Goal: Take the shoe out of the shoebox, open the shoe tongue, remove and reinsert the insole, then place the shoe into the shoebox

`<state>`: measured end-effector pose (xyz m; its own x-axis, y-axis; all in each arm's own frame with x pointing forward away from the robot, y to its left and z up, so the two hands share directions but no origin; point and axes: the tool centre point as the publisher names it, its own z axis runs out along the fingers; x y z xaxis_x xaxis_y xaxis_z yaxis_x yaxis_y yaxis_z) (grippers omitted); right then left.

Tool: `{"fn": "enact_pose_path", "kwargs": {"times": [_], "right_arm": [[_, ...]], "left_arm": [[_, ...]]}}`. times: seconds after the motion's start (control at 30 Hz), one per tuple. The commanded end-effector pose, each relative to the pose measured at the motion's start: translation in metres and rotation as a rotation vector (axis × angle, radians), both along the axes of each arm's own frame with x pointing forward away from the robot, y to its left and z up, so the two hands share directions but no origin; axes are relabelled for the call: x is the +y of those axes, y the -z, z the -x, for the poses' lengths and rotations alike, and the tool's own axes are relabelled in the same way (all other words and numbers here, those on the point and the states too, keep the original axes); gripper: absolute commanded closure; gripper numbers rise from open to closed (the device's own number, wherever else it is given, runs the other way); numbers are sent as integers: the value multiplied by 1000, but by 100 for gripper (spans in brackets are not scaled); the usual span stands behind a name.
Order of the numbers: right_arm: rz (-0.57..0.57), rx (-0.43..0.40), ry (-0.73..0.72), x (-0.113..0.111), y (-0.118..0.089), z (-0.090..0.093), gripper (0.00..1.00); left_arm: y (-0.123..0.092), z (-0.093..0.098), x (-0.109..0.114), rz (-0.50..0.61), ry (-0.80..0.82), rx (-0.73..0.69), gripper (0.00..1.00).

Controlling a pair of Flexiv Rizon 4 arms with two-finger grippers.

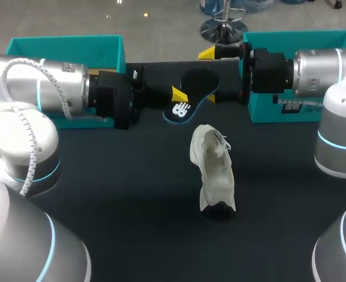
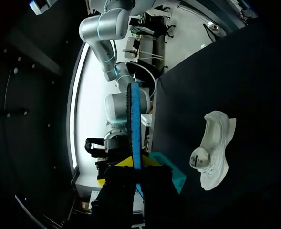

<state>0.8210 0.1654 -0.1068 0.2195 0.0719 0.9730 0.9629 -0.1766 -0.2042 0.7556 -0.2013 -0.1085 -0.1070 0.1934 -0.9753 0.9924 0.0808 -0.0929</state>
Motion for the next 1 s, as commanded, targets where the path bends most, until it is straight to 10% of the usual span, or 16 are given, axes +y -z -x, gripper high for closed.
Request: {"fn": "enact_pose_path", "kwargs": {"times": [0.03, 0.73, 0.8, 1.0], "right_arm": [[2, 1, 2, 2, 0, 0, 100], [2, 1, 2, 2, 0, 0, 100], [2, 1, 2, 2, 0, 0, 100], [2, 1, 2, 2, 0, 0, 100]], "left_arm": [[0, -1, 2, -3, -1, -1, 100], [-4, 8, 10, 59, -8, 66, 100], [-10, 6, 16, 86, 15, 79, 0], [-39, -21, 44, 118, 65, 46, 0]]}}
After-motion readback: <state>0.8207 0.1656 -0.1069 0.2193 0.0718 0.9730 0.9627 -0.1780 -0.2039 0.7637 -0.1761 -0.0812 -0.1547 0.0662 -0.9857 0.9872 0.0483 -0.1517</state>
